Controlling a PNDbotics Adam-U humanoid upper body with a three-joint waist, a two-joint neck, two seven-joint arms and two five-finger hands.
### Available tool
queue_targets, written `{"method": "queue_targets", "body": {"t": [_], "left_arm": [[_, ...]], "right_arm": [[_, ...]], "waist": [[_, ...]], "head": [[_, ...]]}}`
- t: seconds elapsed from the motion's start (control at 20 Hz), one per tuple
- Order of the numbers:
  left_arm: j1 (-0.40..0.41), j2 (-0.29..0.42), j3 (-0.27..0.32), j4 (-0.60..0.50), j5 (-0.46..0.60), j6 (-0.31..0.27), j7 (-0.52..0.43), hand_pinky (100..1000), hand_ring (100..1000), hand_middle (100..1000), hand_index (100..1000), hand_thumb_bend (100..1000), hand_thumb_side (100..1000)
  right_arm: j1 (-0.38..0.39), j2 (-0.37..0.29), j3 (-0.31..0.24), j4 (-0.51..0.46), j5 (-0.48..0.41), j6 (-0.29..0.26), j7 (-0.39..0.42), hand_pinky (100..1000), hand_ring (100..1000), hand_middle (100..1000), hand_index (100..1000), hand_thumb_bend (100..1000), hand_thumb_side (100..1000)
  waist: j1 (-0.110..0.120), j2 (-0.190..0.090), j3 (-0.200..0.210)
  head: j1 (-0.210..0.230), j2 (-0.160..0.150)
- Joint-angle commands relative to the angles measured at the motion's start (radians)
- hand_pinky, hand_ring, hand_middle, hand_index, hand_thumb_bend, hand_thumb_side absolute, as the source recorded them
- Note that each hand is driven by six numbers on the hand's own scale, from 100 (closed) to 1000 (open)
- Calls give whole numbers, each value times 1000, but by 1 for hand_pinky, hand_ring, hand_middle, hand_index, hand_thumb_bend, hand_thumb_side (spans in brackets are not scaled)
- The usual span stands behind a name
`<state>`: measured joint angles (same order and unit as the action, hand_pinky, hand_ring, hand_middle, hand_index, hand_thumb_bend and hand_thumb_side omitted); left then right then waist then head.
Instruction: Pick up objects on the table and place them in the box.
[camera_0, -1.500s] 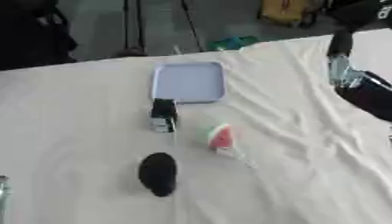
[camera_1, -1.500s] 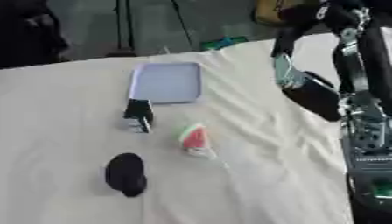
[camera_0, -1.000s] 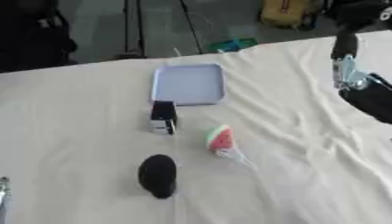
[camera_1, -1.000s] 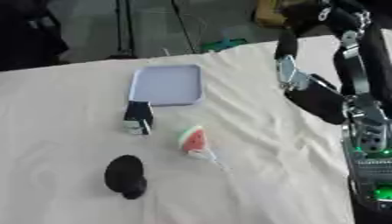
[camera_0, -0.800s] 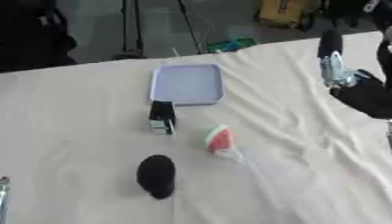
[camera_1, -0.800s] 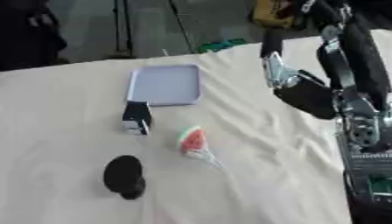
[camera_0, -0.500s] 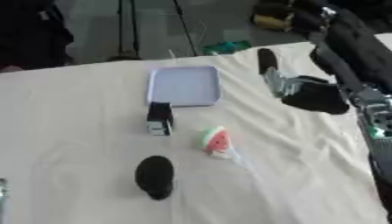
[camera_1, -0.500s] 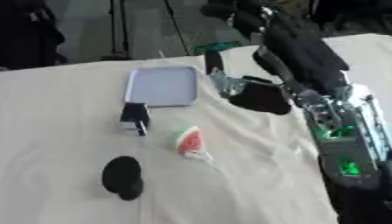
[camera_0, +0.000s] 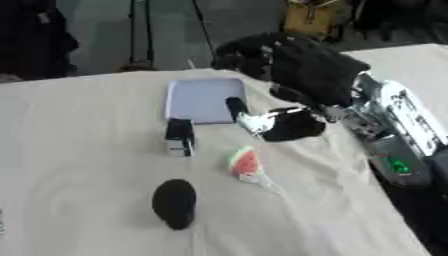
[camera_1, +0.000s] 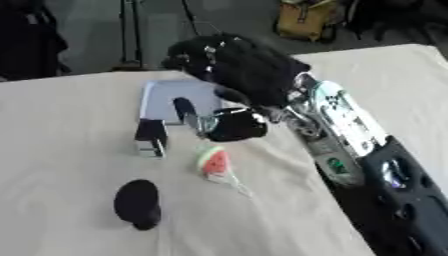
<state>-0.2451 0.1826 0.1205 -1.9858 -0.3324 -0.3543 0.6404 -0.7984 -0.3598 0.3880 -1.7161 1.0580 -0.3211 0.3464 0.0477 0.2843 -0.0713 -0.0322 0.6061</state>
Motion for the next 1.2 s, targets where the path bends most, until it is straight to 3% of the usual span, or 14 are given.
{"method": "queue_targets", "body": {"t": [0.05, 0.25, 0.5, 0.55, 0.6, 0.75, 1.0, 1.05, 1.2], "left_arm": [[-7, 14, -1, -14, 4, -2, -5, 635, 668, 771, 670, 100, 854], [-5, 19, -1, -14, 4, -2, -5, 636, 669, 772, 670, 100, 856], [-5, 21, -2, -14, 3, -2, -6, 636, 669, 772, 670, 100, 857], [-5, 22, -2, -14, 3, -2, -6, 637, 670, 773, 670, 100, 858], [-5, 22, -2, -14, 3, -2, -6, 637, 670, 773, 670, 100, 858], [-6, 24, -3, -14, 1, -2, -6, 637, 669, 772, 670, 100, 858], [-10, 25, -3, -14, 0, -1, -5, 637, 669, 773, 670, 100, 856], [-10, 25, -3, -14, 0, -1, -4, 637, 669, 773, 670, 100, 857], [-12, 24, -3, -14, 0, 0, -3, 637, 669, 773, 670, 100, 859]], "right_arm": [[17, 11, 1, 12, 47, 2, 15, 834, 897, 903, 974, 100, 1000], [54, 14, 11, 23, 82, -13, 44, 856, 935, 924, 1000, 100, 1000], [106, 6, 4, 29, 62, -4, 62, 863, 932, 911, 1000, 100, 963], [116, 3, -5, 25, 59, 9, 61, 852, 927, 895, 1000, 100, 909], [130, 0, -18, 15, 63, 35, 52, 852, 927, 895, 1000, 100, 909], [157, -4, -30, -18, 79, 93, 29, 861, 955, 911, 1000, 100, 1000], [224, 12, -38, -39, 110, 133, 26, 888, 979, 921, 1000, 100, 1000], [238, 16, -42, -41, 112, 134, 33, 887, 977, 906, 1000, 156, 1000], [275, 41, -68, -43, 127, 137, 72, 881, 971, 907, 1000, 213, 991]], "waist": [[-3, -21, 0], [-12, -23, 2], [-22, -21, 2], [-23, -21, 1], [-25, -21, 0], [-30, -22, -2], [-37, -22, -6], [-38, -22, -6], [-39, -21, -8]], "head": [[-4, -3], [-6, -3], [-6, -6], [-5, -5], [-5, -5], [-5, -2], [-5, -4], [-4, -4], [-2, -4]]}}
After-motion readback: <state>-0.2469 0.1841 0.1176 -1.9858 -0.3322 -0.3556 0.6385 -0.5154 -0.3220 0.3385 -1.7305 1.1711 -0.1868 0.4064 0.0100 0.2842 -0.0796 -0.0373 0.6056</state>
